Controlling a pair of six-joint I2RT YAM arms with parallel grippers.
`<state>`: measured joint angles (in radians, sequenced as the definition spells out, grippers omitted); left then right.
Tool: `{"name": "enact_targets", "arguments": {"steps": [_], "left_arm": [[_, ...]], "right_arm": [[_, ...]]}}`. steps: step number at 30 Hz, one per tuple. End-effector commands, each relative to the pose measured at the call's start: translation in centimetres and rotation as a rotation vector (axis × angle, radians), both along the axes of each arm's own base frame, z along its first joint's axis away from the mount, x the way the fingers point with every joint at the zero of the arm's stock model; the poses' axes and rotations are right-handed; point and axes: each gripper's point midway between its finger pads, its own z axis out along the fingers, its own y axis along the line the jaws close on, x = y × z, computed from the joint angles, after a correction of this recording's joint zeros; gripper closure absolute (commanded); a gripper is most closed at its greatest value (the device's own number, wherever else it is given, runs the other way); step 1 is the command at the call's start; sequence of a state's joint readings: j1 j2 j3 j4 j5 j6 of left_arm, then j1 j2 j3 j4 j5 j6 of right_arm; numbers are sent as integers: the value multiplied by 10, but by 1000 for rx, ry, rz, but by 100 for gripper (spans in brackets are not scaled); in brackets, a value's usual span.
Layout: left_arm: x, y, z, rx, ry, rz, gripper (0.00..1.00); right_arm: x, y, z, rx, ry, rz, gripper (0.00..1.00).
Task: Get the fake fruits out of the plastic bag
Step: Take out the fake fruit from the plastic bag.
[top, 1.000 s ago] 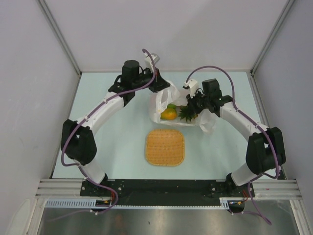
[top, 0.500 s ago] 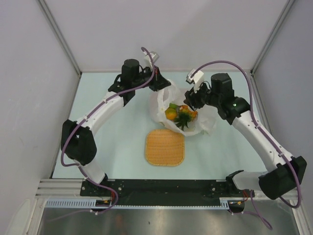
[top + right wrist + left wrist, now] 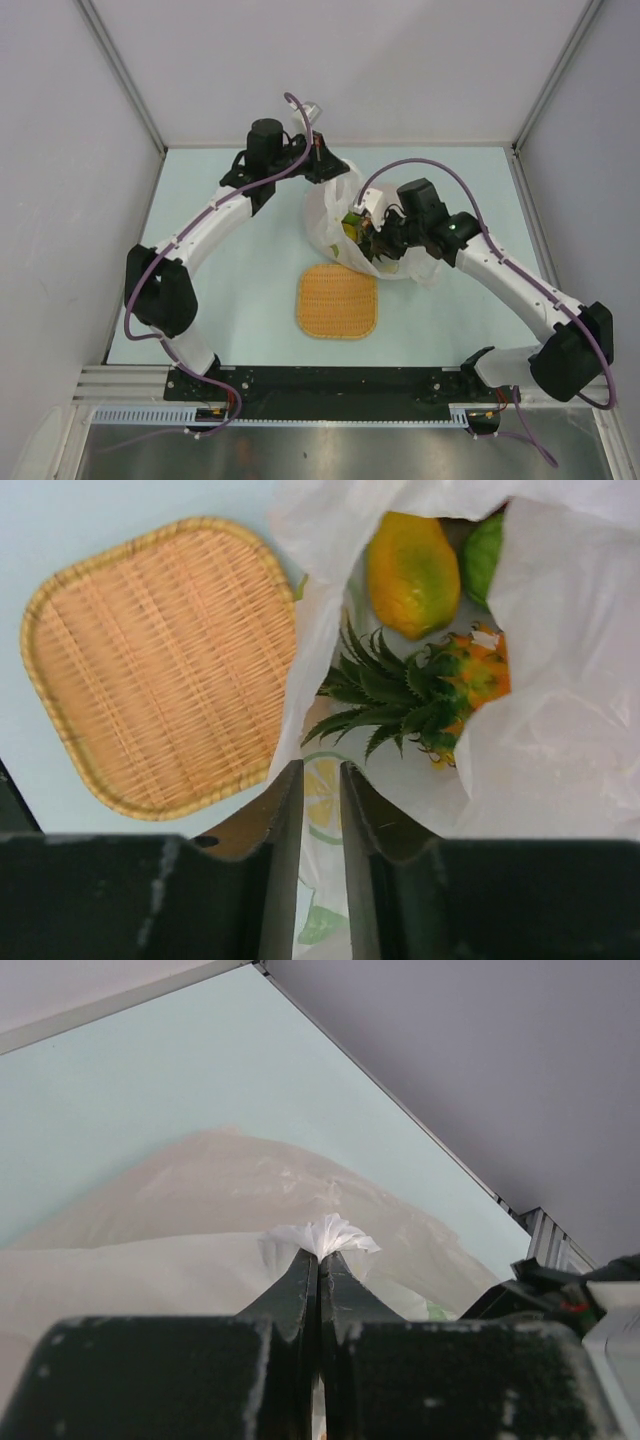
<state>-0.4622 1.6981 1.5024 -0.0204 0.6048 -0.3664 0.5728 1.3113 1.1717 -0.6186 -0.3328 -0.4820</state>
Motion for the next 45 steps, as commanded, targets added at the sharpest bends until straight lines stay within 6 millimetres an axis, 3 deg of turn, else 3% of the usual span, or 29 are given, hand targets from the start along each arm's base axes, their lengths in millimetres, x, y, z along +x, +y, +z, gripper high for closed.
{"name": "enact_targets", "arguments": {"steps": [1, 3, 9, 13, 17, 23, 25, 30, 33, 35, 36, 37, 38, 40, 45], "left_arm": [[-2, 4, 19, -33, -45, 14, 100], [-4, 6, 18, -37, -34, 18, 100], [-16, 12, 20, -38, -40, 21, 100], [-23, 18, 19, -31, -46, 30, 100], [-27, 21, 14, -27, -33, 40, 100], [-32, 24, 11, -24, -28, 43, 99], [-31, 26, 10, -22, -27, 51, 100], [-32, 27, 12, -25, -31, 49, 100], [-32, 28, 12, -24, -32, 52, 100], [-32, 28, 13, -23, -38, 53, 99], [-32, 28, 12, -21, -38, 54, 99], [-33, 29, 13, -21, -42, 54, 99], [-33, 29, 12, -18, -43, 55, 99], [-33, 30, 11, -14, -42, 57, 100], [-29, 28, 3, 3, -42, 54, 100]], "right_arm": [[12, 6, -6, -74, -125, 40, 70], [18, 11, -9, -75, -171, 49, 63], [44, 14, -32, -138, -222, -12, 66], [51, 17, -46, -169, -228, -1, 66], [34, 23, -67, -239, -206, 127, 55], [20, 35, -78, -228, -184, 163, 43], [22, 41, -80, -231, -228, 166, 45], [47, 32, -90, -318, -337, 56, 50], [56, 27, -100, -365, -360, 39, 58], [62, 24, -101, -378, -369, 20, 70], [62, 24, -100, -378, -374, 25, 78], [62, 23, -99, -377, -375, 24, 93], [62, 22, -91, -368, -388, 10, 100], [59, 19, -79, -360, -392, 9, 100], [42, 10, -12, -215, -398, -14, 100]]}}
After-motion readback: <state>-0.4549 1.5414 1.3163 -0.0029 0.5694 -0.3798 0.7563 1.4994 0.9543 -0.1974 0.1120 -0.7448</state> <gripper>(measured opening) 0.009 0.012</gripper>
